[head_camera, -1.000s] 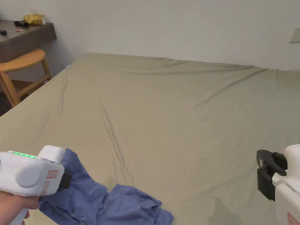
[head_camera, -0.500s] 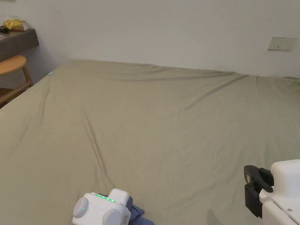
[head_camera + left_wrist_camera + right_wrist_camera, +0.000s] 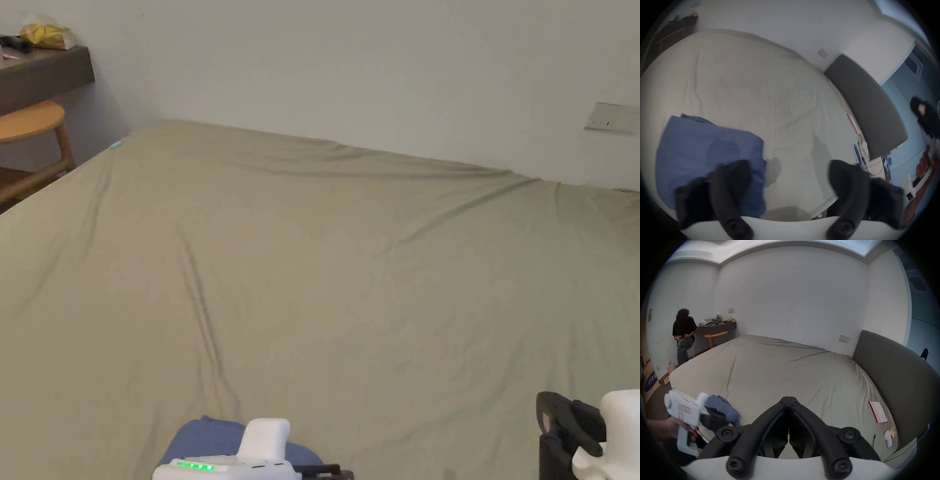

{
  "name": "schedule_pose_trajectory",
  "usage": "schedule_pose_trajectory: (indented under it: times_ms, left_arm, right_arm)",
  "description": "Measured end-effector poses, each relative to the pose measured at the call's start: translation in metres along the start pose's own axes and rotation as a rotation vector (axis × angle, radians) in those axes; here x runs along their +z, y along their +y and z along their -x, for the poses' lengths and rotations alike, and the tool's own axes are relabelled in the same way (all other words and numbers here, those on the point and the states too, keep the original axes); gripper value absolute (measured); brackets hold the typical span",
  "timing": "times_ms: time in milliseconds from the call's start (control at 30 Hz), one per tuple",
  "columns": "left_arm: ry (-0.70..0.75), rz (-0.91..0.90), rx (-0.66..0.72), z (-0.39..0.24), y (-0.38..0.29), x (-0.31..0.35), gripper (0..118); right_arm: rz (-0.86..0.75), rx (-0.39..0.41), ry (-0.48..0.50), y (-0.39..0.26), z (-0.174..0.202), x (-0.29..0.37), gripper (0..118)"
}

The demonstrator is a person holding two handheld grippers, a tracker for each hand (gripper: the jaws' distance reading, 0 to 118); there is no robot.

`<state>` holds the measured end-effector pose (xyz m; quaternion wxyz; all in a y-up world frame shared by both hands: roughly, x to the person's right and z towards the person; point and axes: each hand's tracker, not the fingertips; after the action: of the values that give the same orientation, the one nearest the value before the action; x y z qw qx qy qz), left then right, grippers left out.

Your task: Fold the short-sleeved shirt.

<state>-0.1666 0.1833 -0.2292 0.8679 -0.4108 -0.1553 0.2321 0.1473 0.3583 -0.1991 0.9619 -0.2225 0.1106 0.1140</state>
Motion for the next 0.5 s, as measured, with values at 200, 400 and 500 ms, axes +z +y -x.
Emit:
schedule_pose_trajectory:
  times_ms: [200,400,500]
  left_arm:
    - [0.341,-0.118,-0.216,0.037,0.005,0.004,0]
    - [0.322,0.005,-0.385,0.012,-0.042,-0.049,0]
    - [0.411,-0.034,-0.531,-0.008,-0.065,-0.065,0]
  right_arm:
    - [0.015,0.011,-0.004,-0.001,0.004,-0.007,2]
    - [0.037,0.035,0.0,-0.005,0.016,-0.013,2]
    - [0.057,0.042,0.0,-0.007,0.019,-0.018,2]
